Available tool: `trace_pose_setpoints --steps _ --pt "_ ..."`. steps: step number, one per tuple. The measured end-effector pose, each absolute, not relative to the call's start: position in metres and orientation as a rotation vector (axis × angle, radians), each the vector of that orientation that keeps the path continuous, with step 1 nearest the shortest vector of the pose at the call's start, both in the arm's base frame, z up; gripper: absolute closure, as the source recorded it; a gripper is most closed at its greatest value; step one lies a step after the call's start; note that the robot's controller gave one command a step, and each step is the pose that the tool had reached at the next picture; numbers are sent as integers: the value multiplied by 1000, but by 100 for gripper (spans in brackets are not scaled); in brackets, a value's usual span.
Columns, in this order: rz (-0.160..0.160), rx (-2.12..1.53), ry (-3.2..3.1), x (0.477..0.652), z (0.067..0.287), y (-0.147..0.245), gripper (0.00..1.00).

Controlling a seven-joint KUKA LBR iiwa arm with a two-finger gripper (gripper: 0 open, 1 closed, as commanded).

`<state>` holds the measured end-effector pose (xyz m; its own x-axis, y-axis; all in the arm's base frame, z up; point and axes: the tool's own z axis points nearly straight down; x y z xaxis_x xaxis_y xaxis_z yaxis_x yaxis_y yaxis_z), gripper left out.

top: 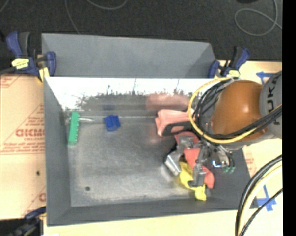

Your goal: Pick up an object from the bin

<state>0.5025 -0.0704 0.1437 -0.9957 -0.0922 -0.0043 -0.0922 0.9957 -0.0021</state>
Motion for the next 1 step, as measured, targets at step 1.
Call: trace_pose_setpoints --steps 1 --pt "-3 -37 3121 492 103 -78 0"
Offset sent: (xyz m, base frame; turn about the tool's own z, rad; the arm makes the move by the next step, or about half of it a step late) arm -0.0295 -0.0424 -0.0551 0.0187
